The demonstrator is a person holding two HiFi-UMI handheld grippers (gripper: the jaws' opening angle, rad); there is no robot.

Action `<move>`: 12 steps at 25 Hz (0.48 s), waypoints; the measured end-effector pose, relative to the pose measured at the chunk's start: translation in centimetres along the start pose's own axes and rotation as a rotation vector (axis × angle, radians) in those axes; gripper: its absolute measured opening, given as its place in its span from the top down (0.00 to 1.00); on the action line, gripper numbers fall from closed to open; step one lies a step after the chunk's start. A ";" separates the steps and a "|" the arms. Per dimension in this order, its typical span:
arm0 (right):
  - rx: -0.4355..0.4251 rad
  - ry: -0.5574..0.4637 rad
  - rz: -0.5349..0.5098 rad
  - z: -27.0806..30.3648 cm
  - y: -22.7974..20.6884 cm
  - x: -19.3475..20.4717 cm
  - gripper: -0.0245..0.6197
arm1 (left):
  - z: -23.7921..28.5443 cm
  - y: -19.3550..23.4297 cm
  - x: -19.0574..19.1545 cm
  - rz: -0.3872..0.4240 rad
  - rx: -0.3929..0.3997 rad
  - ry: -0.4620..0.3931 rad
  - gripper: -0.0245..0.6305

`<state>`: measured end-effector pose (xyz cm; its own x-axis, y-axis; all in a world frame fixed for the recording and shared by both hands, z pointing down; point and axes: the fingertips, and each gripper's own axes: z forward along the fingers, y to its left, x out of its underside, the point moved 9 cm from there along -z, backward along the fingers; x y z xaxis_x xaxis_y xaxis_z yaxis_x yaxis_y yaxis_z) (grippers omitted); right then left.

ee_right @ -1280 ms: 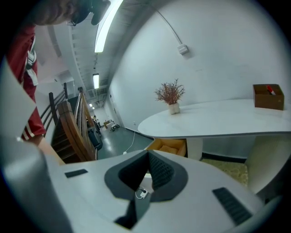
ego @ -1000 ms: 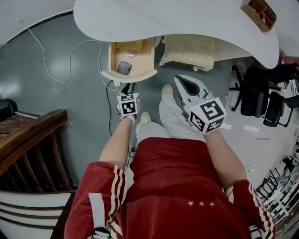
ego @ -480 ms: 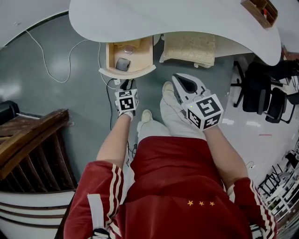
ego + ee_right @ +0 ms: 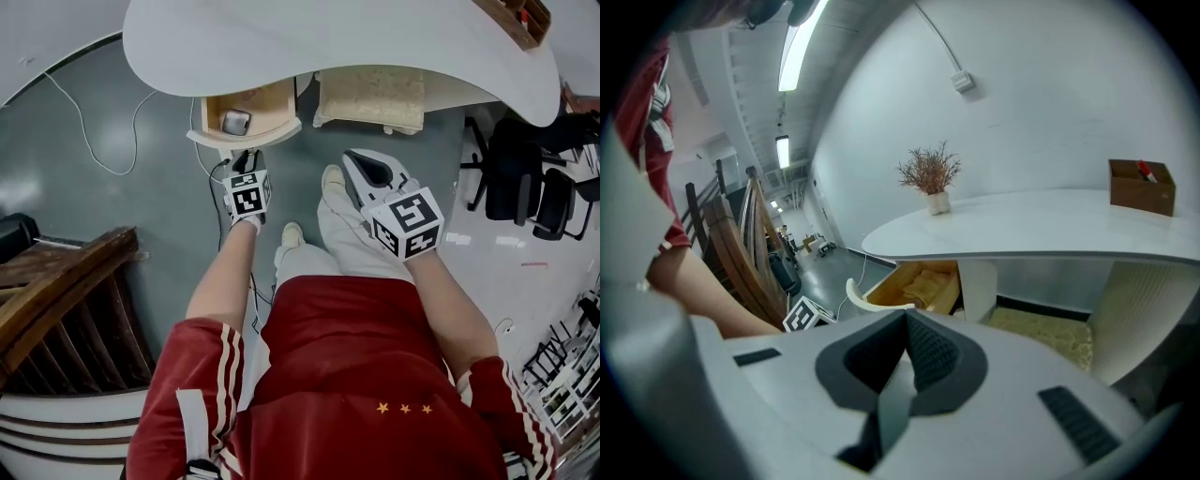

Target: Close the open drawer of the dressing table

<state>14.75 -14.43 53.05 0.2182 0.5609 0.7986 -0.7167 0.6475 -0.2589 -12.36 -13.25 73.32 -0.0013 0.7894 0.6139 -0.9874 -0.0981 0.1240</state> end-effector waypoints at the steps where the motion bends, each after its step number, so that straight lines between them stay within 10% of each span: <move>1: 0.002 0.004 0.002 -0.1 -0.2 0.1 0.95 | 0.2 0.0 -0.3 0.000 0.003 -0.001 0.79; 12: 0.014 0.020 0.032 -0.2 -1.0 0.7 0.95 | 2.1 0.5 -2.7 0.031 0.030 0.022 0.79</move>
<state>15.80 -14.57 53.77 0.2082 0.5914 0.7790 -0.7324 0.6222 -0.2765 -12.51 -16.71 73.33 -0.0361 0.7989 0.6003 -0.9816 -0.1412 0.1288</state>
